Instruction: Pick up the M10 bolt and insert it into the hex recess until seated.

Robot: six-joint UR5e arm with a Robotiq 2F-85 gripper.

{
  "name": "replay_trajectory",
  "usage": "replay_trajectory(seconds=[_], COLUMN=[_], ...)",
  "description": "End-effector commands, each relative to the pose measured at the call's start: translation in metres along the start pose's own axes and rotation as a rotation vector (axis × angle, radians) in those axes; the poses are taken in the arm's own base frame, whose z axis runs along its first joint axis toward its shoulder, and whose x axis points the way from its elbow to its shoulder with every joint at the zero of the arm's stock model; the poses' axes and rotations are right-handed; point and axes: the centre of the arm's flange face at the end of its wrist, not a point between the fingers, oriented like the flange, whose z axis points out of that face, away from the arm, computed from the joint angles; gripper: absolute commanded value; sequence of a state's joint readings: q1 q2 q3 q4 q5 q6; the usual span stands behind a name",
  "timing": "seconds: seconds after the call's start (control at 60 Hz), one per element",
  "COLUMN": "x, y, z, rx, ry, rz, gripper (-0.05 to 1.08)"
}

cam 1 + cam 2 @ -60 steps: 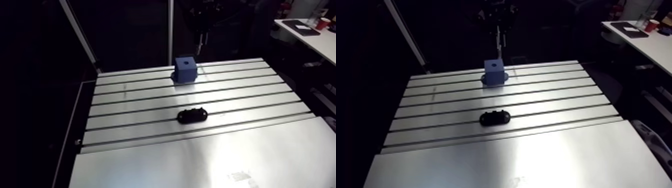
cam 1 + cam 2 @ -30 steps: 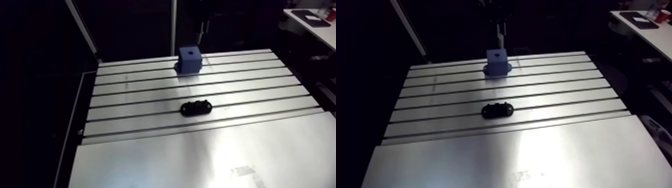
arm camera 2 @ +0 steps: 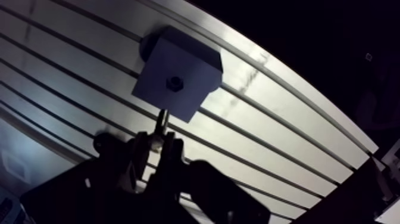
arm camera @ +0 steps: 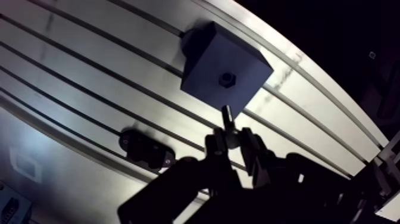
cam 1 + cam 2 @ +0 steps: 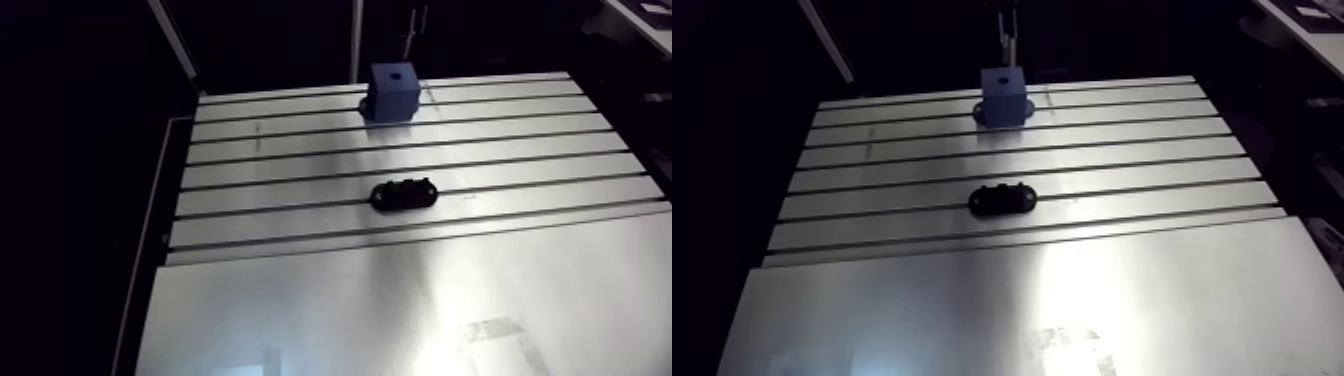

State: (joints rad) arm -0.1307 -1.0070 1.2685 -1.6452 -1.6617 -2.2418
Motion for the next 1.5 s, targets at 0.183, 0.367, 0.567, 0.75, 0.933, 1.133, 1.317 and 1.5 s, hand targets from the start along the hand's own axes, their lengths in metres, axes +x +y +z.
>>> replay_trajectory(seconds=[0.183,0.367,0.567,0.75,0.933,1.133,1.317,1.5], x=[0.012,0.018,0.023,0.024,0.024,0.026,0.029,0.029], y=[0.004,0.007,0.008,0.008,0.009,0.01,0.012,0.012], z=[0.01,0.012,0.018,0.022,0.024,0.024,0.031,0.031], rx=[0.008,0.008,0.013,0.013,0.016,0.013,0.018,0.02], ry=[-0.015,-0.017,-0.025,-0.03,-0.034,-0.031,-0.04,-0.039], rz=[-0.002,0.001,0.0,0.0,-0.001,0.0,-0.001,-0.001], gripper=[0.89,0.89,0.89,0.89,0.89,0.89,0.89,0.89])
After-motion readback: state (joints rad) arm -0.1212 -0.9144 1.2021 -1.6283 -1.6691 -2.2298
